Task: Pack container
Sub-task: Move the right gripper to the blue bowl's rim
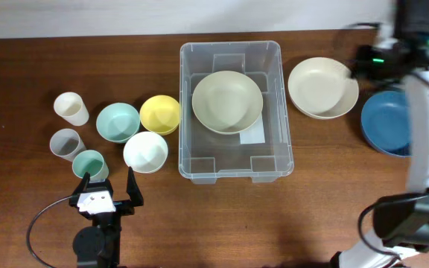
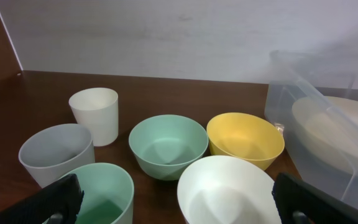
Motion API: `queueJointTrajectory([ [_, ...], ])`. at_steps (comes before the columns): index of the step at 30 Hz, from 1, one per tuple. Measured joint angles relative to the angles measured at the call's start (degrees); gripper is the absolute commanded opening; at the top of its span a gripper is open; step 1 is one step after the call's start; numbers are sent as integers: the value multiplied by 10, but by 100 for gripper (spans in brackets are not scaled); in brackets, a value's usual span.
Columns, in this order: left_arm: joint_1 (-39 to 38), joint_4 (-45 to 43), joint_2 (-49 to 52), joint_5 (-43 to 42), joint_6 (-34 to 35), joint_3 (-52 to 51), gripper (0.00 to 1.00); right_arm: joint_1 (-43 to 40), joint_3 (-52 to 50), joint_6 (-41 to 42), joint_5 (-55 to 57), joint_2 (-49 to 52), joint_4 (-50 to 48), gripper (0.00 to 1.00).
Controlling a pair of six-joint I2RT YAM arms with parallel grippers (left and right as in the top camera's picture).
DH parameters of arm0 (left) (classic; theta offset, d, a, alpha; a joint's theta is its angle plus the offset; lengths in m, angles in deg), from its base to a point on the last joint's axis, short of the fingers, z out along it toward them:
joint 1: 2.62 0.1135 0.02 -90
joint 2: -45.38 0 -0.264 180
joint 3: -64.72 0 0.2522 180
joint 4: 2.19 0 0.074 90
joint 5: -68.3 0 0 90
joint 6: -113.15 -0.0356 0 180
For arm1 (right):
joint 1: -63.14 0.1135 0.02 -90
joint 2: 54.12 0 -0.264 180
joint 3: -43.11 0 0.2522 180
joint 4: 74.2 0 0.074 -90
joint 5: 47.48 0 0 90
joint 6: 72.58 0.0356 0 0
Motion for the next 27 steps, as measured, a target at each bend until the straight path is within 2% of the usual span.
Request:
queueJointTrajectory([
  [5, 0, 0, 0, -1, 0, 0, 100, -139, -7, 5, 4, 0, 20, 82],
  [10, 0, 0, 0, -1, 0, 0, 100, -220, -53, 5, 3, 3, -3, 85],
  [17, 0, 0, 0, -1, 0, 0, 100, -297, -232, 6, -56, 16, -145, 86],
  [23, 0, 0, 0, -1, 0, 0, 100, -304, -385, 7, -103, 21, -308, 89],
  [27, 0, 0, 0, -1, 0, 0, 100, -304, -436, 9, -117, 21, -356, 89],
])
